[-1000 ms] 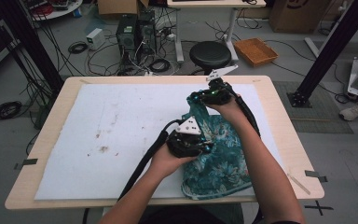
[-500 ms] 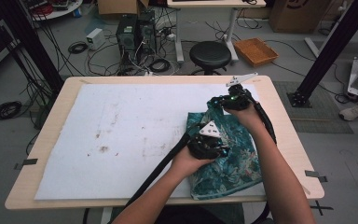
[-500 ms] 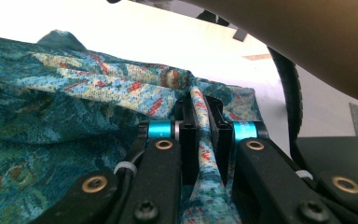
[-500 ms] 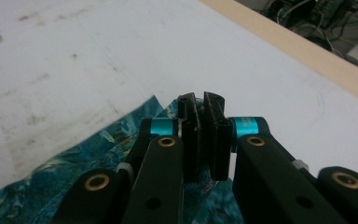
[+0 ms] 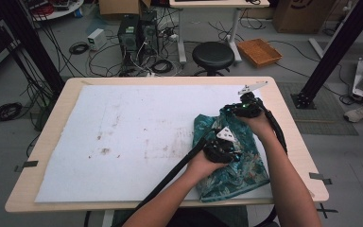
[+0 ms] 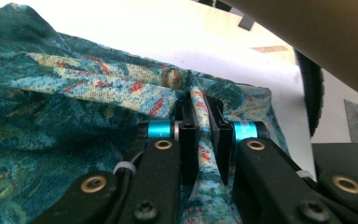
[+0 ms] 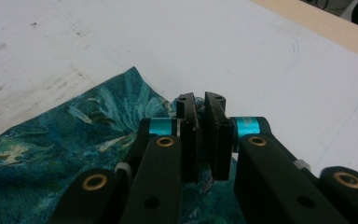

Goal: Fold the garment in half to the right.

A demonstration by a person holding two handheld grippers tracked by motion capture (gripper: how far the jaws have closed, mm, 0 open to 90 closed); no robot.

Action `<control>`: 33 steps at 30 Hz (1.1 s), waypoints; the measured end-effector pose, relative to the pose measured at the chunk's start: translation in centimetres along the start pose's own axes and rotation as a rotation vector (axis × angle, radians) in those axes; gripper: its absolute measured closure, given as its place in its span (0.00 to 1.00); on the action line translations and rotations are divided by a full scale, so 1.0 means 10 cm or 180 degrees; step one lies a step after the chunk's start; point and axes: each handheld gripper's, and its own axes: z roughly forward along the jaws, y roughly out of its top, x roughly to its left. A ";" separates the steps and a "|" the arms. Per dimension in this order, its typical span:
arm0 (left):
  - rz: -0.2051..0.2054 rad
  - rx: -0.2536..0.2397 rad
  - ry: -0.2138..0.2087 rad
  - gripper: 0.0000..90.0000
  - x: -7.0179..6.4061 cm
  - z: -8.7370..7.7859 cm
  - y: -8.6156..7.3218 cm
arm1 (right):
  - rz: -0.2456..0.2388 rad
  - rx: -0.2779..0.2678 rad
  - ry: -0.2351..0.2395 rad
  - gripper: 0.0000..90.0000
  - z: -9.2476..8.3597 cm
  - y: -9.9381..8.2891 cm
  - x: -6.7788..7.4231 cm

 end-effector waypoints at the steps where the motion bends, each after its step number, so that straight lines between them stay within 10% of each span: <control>1: -0.0004 -0.0006 0.0013 0.90 0.00 0.01 0.00 | 0.0023 0.0005 0.0001 0.89 0.00 -0.02 -0.02; 4: 0.0073 -0.0128 0.0092 0.67 -0.01 0.00 0.00 | 0.0176 -0.0041 -0.0052 0.63 -0.03 -0.04 -0.05; 8: 0.0156 -0.0148 0.0306 0.48 0.01 -0.17 0.01 | 0.0233 -0.0246 -0.0155 0.55 -0.13 0.00 -0.03; 19: -0.0013 -0.0479 0.0367 0.41 0.12 -0.62 -0.05 | 0.0089 -0.0287 -0.0090 0.55 -0.13 0.12 0.13; 33: -0.0042 -0.0571 0.0239 0.37 0.12 -0.57 -0.05 | 0.0112 0.0045 0.0011 0.55 0.01 -0.04 0.13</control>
